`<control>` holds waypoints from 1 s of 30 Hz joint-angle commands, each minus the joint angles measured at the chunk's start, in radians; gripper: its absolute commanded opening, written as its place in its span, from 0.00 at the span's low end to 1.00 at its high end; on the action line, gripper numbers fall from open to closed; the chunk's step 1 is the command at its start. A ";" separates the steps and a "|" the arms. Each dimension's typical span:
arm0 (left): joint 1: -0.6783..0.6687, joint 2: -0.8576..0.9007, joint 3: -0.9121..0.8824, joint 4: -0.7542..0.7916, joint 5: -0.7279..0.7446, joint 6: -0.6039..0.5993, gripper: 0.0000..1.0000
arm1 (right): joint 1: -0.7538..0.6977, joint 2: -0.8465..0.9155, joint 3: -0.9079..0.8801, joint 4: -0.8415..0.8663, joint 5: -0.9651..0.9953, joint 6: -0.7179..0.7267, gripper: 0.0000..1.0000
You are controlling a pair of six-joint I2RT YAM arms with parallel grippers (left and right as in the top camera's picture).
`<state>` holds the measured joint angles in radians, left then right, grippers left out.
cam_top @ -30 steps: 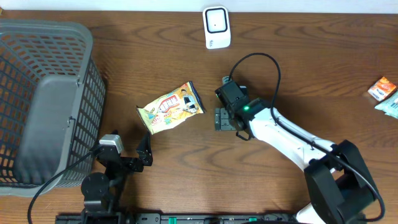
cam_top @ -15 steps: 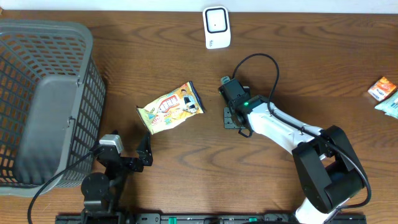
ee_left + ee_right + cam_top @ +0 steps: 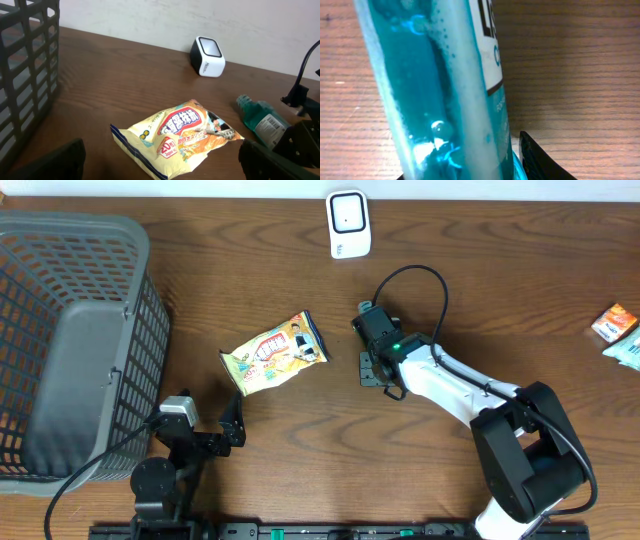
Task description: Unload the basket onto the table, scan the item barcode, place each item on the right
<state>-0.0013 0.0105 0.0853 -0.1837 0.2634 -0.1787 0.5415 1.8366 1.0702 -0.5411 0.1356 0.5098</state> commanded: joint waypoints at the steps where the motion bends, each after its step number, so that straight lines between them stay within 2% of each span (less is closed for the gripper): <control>1: -0.003 -0.006 -0.021 -0.018 0.013 0.010 0.98 | -0.008 -0.066 -0.002 0.000 -0.038 -0.047 0.10; 12: -0.003 -0.006 -0.021 -0.018 0.013 0.010 0.98 | -0.009 -0.343 -0.002 -0.074 -0.061 -0.134 0.11; 16: -0.003 -0.006 -0.021 -0.018 0.013 0.010 0.98 | -0.009 -0.490 -0.002 -0.088 -0.191 -0.216 0.11; 22: -0.003 -0.006 -0.021 -0.018 0.013 0.010 0.98 | -0.009 -0.687 -0.002 -0.125 -0.413 -0.318 0.17; 30: -0.003 -0.006 -0.021 -0.018 0.013 0.010 0.98 | -0.009 -0.826 -0.002 -0.190 -0.671 -0.397 0.13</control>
<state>-0.0013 0.0105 0.0853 -0.1837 0.2634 -0.1787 0.5369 1.0485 1.0534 -0.7349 -0.3763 0.1692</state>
